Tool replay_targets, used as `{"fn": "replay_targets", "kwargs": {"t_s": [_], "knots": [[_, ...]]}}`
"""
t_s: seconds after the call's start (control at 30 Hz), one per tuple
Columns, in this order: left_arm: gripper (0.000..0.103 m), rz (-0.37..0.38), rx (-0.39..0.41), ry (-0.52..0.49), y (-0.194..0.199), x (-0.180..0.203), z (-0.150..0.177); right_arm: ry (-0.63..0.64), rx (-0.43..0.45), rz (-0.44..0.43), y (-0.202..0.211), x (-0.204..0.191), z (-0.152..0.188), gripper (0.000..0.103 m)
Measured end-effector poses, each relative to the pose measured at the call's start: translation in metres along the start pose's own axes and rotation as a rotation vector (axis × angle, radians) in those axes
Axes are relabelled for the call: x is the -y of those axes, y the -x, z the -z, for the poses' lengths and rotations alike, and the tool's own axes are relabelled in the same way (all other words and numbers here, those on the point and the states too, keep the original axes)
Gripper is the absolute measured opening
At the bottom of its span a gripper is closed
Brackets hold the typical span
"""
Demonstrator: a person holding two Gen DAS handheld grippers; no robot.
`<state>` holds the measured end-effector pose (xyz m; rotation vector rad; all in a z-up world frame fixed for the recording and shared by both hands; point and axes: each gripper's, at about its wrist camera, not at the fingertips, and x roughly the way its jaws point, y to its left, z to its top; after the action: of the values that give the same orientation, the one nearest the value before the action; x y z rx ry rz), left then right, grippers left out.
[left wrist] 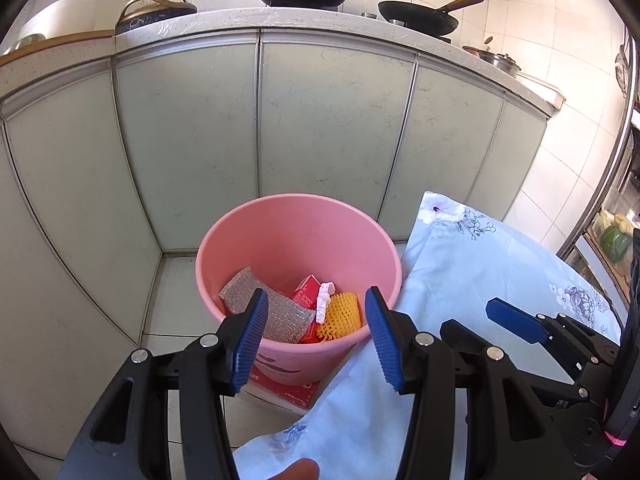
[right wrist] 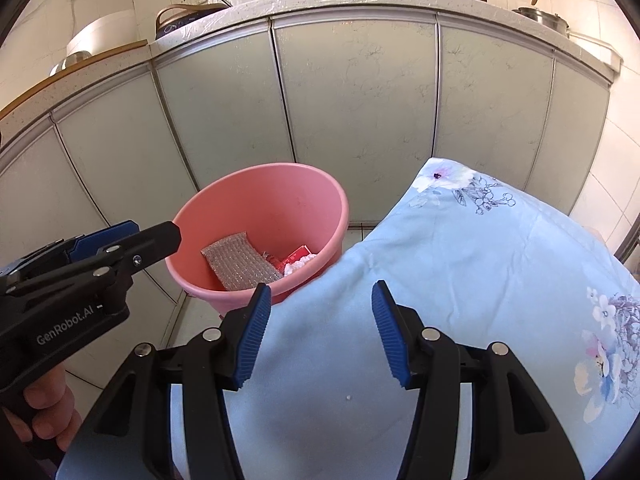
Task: Collect trash
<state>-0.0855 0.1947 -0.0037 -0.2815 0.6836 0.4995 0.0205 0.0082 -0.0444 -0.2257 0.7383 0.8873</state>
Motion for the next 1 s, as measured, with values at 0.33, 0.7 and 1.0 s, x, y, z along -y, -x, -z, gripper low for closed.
{"fn": "replay_targets", "kwargs": {"t_s": [0.33, 0.7, 1.0], "knots": [[0.05, -0.015, 0.042, -0.012, 0.018, 0.008, 0.003, 0.01, 0.034, 0.019, 0.018, -0.005, 0.009, 0.053], [0.05, -0.022, 0.086, -0.031, 0.037, 0.014, 0.005, 0.002, 0.077, 0.037, 0.035, -0.003, 0.011, 0.053], [0.05, -0.019, 0.1, -0.038, 0.044, 0.018, 0.005, -0.041, 0.153, 0.054, 0.054, 0.003, 0.009, 0.053]]}}
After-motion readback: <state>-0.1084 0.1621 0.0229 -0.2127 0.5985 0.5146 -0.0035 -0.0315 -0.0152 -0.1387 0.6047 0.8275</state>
